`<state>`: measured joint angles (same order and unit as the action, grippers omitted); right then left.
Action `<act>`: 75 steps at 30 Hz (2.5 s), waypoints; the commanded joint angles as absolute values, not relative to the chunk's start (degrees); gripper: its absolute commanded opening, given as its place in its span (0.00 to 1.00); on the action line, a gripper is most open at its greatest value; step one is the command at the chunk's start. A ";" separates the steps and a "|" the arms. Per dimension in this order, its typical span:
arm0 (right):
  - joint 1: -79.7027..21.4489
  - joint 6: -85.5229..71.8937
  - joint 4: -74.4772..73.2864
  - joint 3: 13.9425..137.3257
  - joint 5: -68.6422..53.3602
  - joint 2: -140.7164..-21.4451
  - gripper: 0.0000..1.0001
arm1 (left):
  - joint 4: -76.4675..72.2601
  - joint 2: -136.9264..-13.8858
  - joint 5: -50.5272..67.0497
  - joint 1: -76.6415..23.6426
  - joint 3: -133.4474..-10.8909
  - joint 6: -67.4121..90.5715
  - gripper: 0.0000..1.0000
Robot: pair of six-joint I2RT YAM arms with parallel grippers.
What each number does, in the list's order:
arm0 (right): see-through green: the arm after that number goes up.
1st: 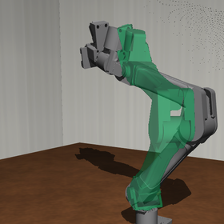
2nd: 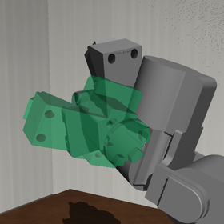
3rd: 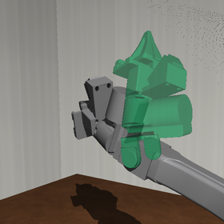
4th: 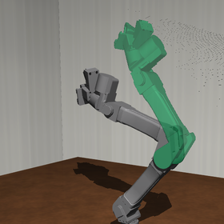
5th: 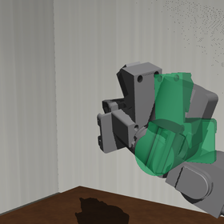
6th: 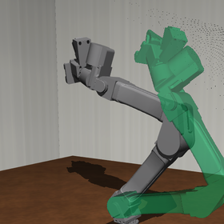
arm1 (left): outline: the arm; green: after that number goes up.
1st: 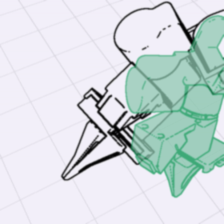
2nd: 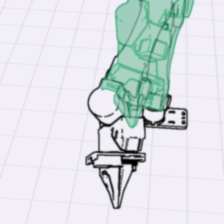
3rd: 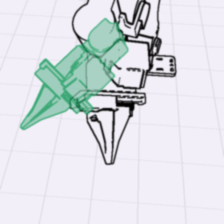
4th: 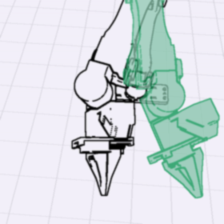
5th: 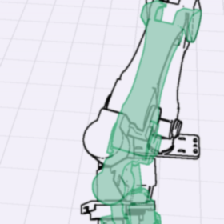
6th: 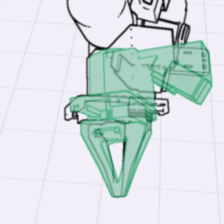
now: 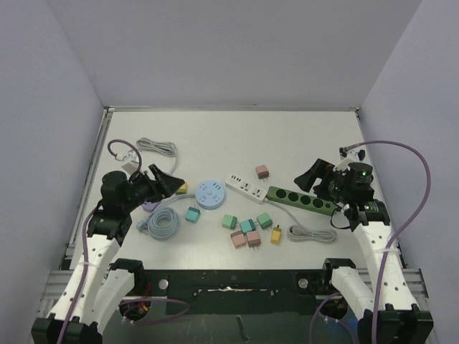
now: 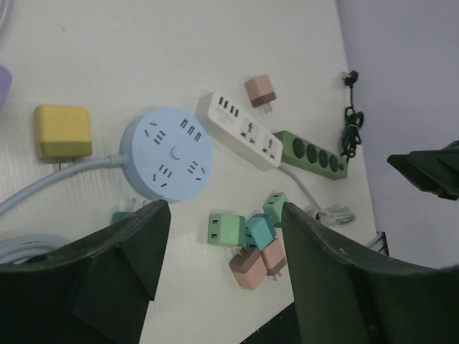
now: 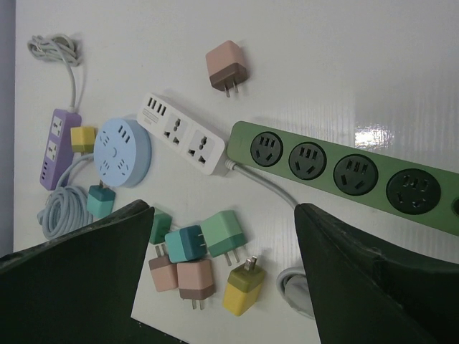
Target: Insert the plug
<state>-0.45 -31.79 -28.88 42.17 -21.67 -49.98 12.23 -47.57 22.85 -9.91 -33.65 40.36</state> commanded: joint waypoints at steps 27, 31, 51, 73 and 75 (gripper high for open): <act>-4.29 -34.09 -12.72 36.36 -25.55 -56.71 0.80 | 23.67 -83.36 -9.67 -35.06 -46.49 37.02 0.56; -4.87 -34.44 -12.11 35.89 -25.50 -56.86 0.80 | 23.41 -84.81 -10.14 -35.06 -46.55 36.94 0.48; -38.32 -36.46 21.63 37.12 -3.22 -61.37 0.77 | 1.50 -58.73 5.94 -31.86 -43.55 66.59 0.38; -56.26 -21.69 24.91 52.55 16.57 -79.66 0.71 | -29.38 -55.39 12.44 -25.75 -24.34 109.99 0.39; -56.97 -21.66 25.42 52.64 18.25 -80.77 0.66 | -28.68 -54.94 11.64 -25.75 -23.94 110.64 0.39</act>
